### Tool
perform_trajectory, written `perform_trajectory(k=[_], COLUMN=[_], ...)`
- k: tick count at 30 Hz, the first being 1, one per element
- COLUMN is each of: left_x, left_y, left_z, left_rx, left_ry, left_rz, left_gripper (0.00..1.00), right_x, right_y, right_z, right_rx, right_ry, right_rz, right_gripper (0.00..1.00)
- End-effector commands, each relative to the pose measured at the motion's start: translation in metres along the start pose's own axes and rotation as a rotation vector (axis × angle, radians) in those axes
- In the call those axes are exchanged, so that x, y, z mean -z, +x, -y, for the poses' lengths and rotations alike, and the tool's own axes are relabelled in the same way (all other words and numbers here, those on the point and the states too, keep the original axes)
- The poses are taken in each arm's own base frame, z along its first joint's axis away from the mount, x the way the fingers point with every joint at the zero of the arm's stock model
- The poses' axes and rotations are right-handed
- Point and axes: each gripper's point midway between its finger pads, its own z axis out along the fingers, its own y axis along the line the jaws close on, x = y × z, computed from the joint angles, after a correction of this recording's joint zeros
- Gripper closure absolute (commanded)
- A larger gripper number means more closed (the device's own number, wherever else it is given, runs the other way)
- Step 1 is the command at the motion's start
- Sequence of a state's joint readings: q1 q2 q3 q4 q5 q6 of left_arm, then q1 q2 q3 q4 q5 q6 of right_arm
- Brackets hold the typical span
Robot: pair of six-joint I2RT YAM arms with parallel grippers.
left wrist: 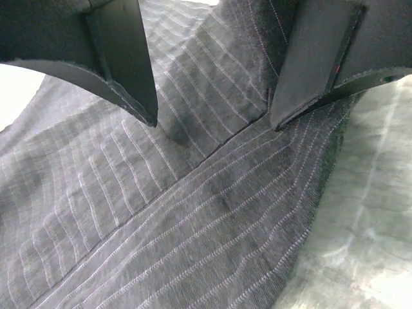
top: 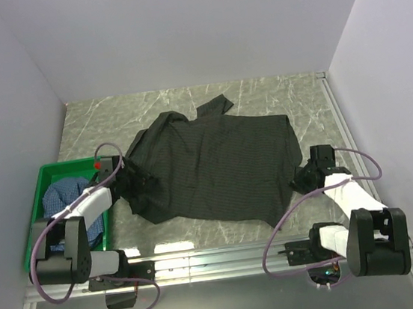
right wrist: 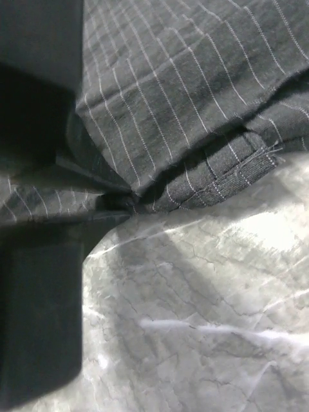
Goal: Fold and stack the long sleeve shirts
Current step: Flatten the shirt out
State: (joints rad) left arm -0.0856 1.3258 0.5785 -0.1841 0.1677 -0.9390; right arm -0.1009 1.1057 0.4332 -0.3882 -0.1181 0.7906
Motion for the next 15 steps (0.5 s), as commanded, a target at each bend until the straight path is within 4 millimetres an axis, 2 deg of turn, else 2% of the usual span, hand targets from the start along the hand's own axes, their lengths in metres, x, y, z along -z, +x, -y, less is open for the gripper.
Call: perform_trajectory(k=[1,2,3,4,6,7,9,13,15], left_x=[-0.011,-0.013,-0.014,-0.014,-0.013,-0.012,-0.009,-0.004,0.000], left_y=[-0.005,-0.003,-0.004,-0.004,-0.005,-0.005,-0.007,-0.007,-0.009], left_z=[-0.004,-0.013,-0.018,-0.021,-0.028,-0.031,-0.033,-0.032,-0.028], left_rx=[0.092,0.113,0.124,0.129,0.148,0.159,0.169,0.172,0.164], left_ry=[0.002,-0.029,-0.046,-0.058,-0.084,-0.092,-0.100,-0.092,-0.081], left_rz=[0.058,0.065,0.074,0.079,0.100,0.108,0.130,0.138,0.143], left_gripper=[0.21,0.21,0.22,0.22,0.22,0.22,0.22,0.22,0.21], right_x=[0.003,0.006,0.013,0.020,0.034,0.040,0.049,0.054,0.056], right_y=[-0.003,-0.011,-0.024,-0.027,-0.047,-0.047,-0.059,-0.055,-0.056], right_z=[0.007,0.011,0.004,0.012,0.009,0.014,0.014,0.034,0.034], right_rx=[0.018,0.029,0.053,0.059,0.085,0.087,0.096,0.095,0.083], right_ry=[0.059,0.091,0.095,0.144,0.178,0.207,0.237,0.321,0.325], right_rz=[-0.001,0.035,0.069,0.078,0.150,0.150,0.197,0.194,0.198], right_gripper=[0.85,0.90,0.96,0.98,0.99,0.99,0.99,0.96,0.86])
